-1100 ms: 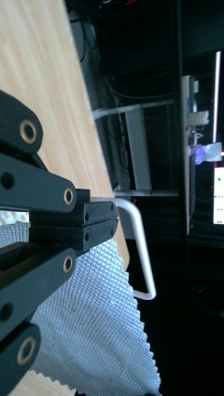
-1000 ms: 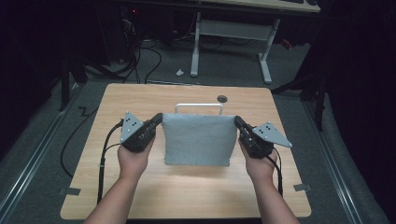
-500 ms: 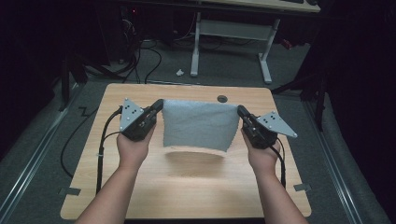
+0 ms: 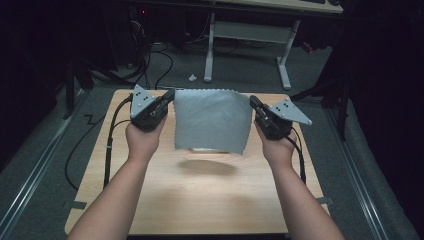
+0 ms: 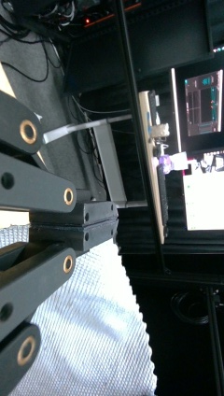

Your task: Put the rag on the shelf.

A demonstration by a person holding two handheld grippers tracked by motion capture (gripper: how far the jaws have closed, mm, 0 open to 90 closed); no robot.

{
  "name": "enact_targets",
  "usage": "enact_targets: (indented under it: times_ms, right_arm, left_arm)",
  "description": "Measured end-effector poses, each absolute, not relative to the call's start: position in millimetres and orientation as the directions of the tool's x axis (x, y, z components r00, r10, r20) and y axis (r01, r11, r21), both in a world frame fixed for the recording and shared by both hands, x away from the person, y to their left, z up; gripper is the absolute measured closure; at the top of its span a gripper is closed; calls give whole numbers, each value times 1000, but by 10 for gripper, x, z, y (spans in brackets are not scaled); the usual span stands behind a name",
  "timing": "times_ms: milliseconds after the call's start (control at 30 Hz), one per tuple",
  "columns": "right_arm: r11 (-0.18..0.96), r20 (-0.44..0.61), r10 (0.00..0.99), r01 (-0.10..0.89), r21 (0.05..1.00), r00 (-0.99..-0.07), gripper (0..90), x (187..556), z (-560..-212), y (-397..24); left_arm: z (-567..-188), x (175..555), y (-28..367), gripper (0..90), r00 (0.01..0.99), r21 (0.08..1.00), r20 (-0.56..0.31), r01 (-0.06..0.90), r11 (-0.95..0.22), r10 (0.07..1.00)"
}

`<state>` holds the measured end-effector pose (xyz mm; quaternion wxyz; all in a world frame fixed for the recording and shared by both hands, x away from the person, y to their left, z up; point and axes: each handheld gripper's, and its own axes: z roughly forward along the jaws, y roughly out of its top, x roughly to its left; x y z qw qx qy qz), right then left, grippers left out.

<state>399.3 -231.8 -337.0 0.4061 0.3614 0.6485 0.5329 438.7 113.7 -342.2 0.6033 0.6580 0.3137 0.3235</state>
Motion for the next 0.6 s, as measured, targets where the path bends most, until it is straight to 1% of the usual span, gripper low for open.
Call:
enact_targets:
  times_ms: [33, 67, 100, 133, 233, 300, 500, 600]
  right_arm:
    - [161, -136, 899, 26, 987, -416, 899, 4008, -3346, -2313]
    - [178, -160, 894, 4, 984, -418, 899, 4006, -3278, -2284]
    - [178, -160, 894, 4, 984, -418, 899, 4006, -3278, -2284]
    - [176, -170, 893, -24, 984, -418, 899, 3974, -3208, -2275]
    - [173, -175, 893, -43, 984, -416, 899, 3961, -3171, -2262]
    - [164, -156, 895, -18, 986, -417, 899, 3998, -3169, -2240]
    - [175, -158, 905, 5, 985, -395, 899, 4071, -3178, -2266]
    - [166, -144, 913, 25, 986, -383, 899, 4151, -3213, -2293]
  left_arm:
    - [-3417, 4396, 1144, 900, 592, 997, 43, 21, -68, 805]
    - [-3405, 4401, 1151, 900, 586, 997, 51, 17, -75, 808]
    - [-3392, 4397, 1155, 900, 583, 997, 53, 13, -74, 811]
    - [-3372, 4371, 1172, 900, 577, 998, 52, 4, -66, 815]
    - [-3382, 4343, 1178, 900, 572, 998, 40, 8, -55, 819]
    - [-3388, 4345, 1168, 900, 562, 998, 37, 21, -59, 826]
    - [-3353, 4498, 1145, 900, 555, 997, 27, 41, -60, 831]
    - [-3393, 4606, 1100, 900, 546, 994, 57, 48, -100, 836]
